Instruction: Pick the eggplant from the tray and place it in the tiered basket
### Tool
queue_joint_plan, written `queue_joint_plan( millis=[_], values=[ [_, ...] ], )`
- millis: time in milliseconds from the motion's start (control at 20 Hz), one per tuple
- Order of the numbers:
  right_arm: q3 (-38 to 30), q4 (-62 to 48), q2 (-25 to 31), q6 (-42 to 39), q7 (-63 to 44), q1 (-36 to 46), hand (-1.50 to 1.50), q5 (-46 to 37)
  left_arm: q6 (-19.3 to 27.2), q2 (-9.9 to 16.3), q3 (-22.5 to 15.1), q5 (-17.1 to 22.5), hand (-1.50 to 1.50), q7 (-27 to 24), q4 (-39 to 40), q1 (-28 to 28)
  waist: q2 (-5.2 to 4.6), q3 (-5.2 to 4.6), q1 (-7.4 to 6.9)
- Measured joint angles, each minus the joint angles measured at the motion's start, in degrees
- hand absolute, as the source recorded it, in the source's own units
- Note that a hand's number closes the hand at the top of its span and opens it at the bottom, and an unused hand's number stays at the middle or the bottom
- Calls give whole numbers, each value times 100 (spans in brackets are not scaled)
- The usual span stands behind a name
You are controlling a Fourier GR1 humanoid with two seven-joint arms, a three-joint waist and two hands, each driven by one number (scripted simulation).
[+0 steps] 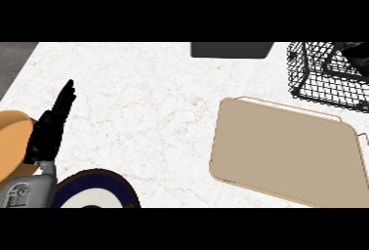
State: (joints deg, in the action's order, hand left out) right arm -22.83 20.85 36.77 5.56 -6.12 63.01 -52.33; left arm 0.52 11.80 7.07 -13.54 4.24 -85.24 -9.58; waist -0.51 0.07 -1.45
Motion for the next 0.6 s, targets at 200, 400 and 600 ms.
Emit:
queue_joint_plan(
  millis=[200,400,600],
  values=[
    [-264,103,42,301,162,56,-150,288,3,-11,15,1,0,-75,50,31,5,-1,16],
    [-476,251,250,463,311,90,-150,532,60,-56,2,-48,0,-57,132,-23,14,-3,51],
    [-613,427,576,388,115,108,-150,704,61,-28,39,-55,0,-105,188,-10,35,-7,92]
  ],
)
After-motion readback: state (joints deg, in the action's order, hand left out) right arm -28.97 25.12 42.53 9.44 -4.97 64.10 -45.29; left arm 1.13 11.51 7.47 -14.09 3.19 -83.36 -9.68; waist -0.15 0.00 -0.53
